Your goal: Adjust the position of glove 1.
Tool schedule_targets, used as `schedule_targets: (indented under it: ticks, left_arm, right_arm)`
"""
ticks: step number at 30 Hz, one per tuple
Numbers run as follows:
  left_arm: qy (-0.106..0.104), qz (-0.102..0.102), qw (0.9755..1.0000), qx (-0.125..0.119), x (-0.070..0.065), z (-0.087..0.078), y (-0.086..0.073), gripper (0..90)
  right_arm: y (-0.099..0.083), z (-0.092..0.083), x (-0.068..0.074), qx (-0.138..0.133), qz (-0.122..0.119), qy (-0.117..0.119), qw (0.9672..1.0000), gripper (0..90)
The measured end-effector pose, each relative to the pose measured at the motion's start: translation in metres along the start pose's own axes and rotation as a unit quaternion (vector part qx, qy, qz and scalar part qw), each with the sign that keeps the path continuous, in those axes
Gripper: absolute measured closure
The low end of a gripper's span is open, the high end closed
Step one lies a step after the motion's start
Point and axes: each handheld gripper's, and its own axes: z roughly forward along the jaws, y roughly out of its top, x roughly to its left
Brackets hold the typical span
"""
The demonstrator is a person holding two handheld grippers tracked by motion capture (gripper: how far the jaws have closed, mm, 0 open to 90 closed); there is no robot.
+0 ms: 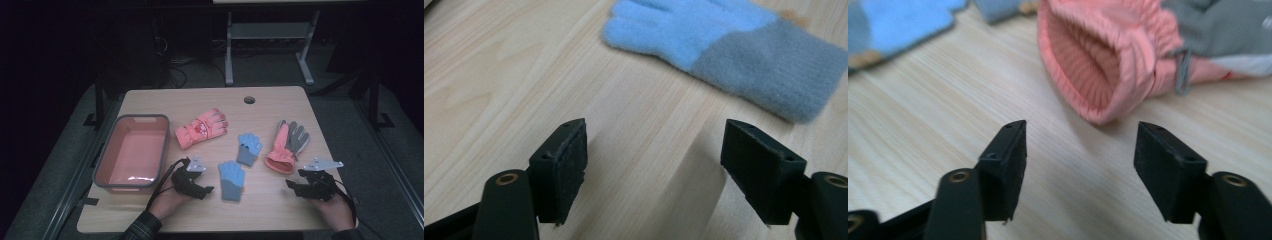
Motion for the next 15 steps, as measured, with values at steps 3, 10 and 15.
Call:
schedule_targets:
  ticks: [3, 10, 15]
  left_arm:
    - [0.007, 0.005, 0.9998, -0.018, 0.0, 0.002, -0.006, 18.8]
    - [-0.002, 0.025, 0.9981, -0.057, 0.007, 0.001, -0.019, 13.4]
    - [-0.002, 0.024, 0.998, -0.058, 0.007, 0.002, -0.018, 13.4]
  right_arm:
    - [0.006, -0.007, 0.0, -0.01, 0.003, 0.017, 0.9998, 44.2]
    - [0.019, -0.012, 0.001, -0.023, 0.005, 0.052, 0.9983, 53.5]
    - [0.033, -0.014, 0.003, -0.028, 0.003, 0.066, 0.9974, 55.9]
